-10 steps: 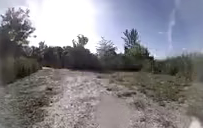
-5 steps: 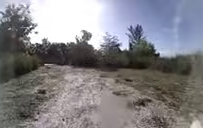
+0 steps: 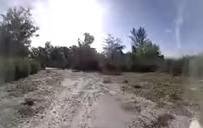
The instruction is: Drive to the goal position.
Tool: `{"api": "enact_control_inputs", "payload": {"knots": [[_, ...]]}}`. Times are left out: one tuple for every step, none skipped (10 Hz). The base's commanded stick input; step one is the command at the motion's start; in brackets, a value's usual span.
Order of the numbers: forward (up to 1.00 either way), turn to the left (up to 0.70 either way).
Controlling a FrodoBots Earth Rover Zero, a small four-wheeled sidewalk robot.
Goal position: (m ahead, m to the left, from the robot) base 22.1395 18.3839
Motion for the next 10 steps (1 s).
{"api": "enact_control_inputs", "payload": {"knots": [[0.85, 0.00], [0.85, 0.00], [0.85, 0.00], [0.85, 0.00], [0.85, 0.00], [0.85, 0.00], [0.85, 0.00], [0.85, 0.00], [0.85, 0.00], [0.85, 0.00]]}}
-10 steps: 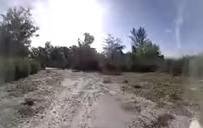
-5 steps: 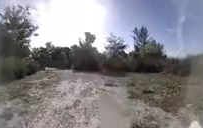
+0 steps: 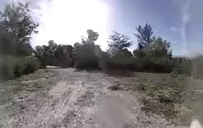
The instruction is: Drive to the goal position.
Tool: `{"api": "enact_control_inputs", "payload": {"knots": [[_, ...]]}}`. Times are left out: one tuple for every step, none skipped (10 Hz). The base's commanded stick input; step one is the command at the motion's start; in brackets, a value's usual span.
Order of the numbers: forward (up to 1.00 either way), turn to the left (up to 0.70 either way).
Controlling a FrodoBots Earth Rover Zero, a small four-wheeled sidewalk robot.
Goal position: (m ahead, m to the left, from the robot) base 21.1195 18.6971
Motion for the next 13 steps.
{"api": "enact_control_inputs", "payload": {"knots": [[0.85, 0.00], [0.85, 0.00], [0.85, 0.00], [0.85, 0.00], [0.85, 0.00], [0.85, 0.00], [0.85, 0.00], [0.85, 0.00], [0.85, 0.00], [0.85, 0.00], [0.85, 0.00], [0.85, 0.00], [0.85, 0.00]]}}
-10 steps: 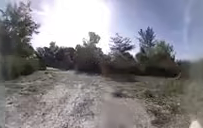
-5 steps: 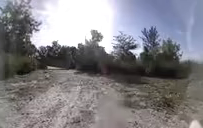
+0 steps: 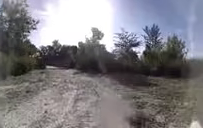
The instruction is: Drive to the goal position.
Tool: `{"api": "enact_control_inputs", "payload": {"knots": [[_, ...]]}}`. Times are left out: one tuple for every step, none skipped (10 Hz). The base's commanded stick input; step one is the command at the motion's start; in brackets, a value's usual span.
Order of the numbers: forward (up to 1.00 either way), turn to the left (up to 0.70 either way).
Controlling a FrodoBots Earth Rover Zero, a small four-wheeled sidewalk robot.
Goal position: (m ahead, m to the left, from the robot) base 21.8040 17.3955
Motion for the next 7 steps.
{"api": "enact_control_inputs", "payload": {"knots": [[0.85, 0.00], [0.85, 0.00], [0.85, 0.00], [0.85, 0.00], [0.85, 0.00], [0.85, 0.00], [0.85, 0.00]]}}
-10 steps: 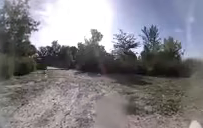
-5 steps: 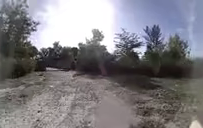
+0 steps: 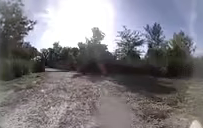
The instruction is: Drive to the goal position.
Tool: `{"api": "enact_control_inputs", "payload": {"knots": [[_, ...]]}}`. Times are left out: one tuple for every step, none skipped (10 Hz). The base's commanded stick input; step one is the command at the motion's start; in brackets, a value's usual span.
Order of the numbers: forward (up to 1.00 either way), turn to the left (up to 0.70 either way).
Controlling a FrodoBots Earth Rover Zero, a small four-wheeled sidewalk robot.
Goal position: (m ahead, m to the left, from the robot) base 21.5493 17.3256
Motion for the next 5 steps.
{"api": "enact_control_inputs", "payload": {"knots": [[0.85, 0.00], [0.85, 0.00], [0.85, 0.00], [0.85, 0.00], [0.85, 0.00]]}}
